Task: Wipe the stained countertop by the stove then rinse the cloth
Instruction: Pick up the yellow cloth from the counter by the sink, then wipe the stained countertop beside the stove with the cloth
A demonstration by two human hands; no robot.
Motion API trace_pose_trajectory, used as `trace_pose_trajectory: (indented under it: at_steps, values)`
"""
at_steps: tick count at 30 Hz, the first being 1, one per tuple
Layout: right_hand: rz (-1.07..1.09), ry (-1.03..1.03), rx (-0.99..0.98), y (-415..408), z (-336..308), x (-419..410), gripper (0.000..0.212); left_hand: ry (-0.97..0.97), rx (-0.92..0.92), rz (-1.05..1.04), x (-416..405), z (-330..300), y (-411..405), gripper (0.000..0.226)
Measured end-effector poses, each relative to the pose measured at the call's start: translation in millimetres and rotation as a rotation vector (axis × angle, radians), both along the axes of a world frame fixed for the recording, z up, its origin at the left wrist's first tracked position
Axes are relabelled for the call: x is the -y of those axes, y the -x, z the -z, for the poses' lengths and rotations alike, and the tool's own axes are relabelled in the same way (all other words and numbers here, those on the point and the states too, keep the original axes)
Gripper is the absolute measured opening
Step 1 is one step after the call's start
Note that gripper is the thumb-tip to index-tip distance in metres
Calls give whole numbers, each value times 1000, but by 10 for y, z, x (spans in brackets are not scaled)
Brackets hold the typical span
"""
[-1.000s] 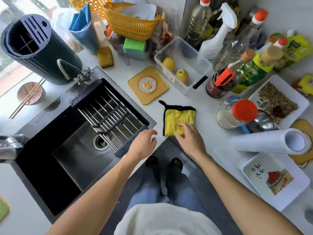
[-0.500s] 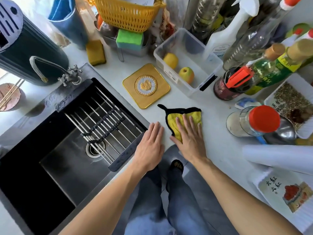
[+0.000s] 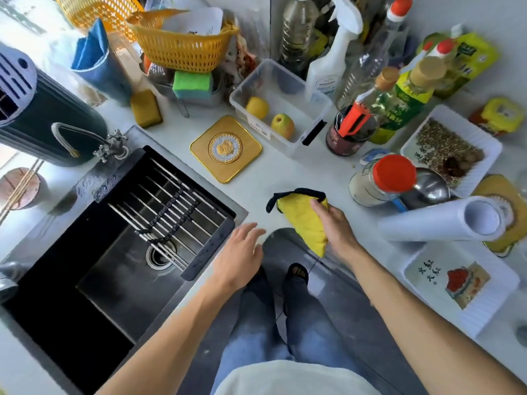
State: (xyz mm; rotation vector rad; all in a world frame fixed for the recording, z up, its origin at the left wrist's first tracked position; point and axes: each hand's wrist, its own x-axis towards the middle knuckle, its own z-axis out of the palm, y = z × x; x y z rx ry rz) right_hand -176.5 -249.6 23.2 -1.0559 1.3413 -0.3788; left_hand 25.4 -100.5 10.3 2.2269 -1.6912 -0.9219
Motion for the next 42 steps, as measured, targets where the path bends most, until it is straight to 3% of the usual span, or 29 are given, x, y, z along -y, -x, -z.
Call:
trace_pose_trajectory:
  at_steps: [2,4,8,17,20,24,26,28,37,40,42]
  values:
    - [59,-165,142,255,-67,-107,29,-43,-37,6,-154,-65,87,35]
    - [25,-210,149,504,-96,-279,33,-125,-53,39,-302,-89,157,34]
    - [4,-146,-29,879,-6,-662,16,-240,-31,118,-604,-30,254,31]
    - [84,-109,-322,1467,136,-1465,29,-527,37,315,-862,213,187,29]
    - [154,-143,-441,1652,241,-1874,24,-592,56,449,-766,278,252,26]
    - [304,-247,-519,1911,239,-2725,11,-672,109,621,-629,327,510,21]
    - [410,-315,-532,2021,261,-3192,20,-655,109,675,-529,309,722,25]
    - [532,-375,-503,2078,260,-3650,29,-634,128,782,-416,271,1004,27]
    - [1249,-649,-303,1935,310,-5579,32,-550,154,1223,-358,196,2664,36]
    - [1350,-717,-265,1935,237,-5872,25,-531,178,1347,-449,205,3217,33]
    - [1438,-711,-253,2024,271,-6037,34,-515,187,1374,-511,207,3541,28]
